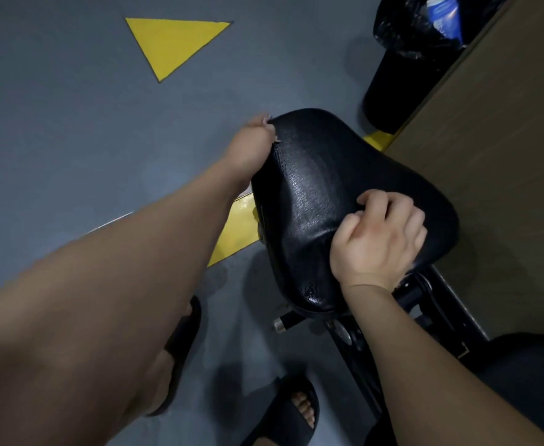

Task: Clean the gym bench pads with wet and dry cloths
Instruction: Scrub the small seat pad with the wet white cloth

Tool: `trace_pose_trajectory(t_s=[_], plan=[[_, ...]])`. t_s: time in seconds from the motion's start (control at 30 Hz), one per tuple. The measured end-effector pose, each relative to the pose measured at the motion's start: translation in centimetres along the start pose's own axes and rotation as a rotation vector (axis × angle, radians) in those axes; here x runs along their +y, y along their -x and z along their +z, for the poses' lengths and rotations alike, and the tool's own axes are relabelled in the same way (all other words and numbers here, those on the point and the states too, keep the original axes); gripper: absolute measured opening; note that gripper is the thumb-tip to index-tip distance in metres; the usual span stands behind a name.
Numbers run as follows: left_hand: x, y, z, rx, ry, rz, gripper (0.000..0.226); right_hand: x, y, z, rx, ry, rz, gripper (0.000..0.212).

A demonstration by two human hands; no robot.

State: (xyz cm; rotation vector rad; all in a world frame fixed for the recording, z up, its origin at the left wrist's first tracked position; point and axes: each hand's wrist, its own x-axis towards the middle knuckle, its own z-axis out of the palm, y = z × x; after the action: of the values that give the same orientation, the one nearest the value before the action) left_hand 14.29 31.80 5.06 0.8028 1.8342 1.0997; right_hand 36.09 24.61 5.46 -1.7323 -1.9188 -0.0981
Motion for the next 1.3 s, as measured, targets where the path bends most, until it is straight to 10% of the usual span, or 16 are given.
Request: trace_pose_trajectory(t_s=[0.33,0.63,1.3], plan=[[-4.5,14.2,2.1,-0.095,-0.301,0.395,0.050,-0.1,0.1,-0.4,-0.012,0.000,0.007,0.023],[-2.2,6.9,1.5,-0.093,-0.482,0.267,0.053,0.1,0.1,-0.2,0.012,-0.014,0.004,0.022],[-7.8,23.4,4.5,-0.005,-0.287,0.385,0.051,0.0,0.2,-0.2,-0.019,-0.002,0.002,0.025]])
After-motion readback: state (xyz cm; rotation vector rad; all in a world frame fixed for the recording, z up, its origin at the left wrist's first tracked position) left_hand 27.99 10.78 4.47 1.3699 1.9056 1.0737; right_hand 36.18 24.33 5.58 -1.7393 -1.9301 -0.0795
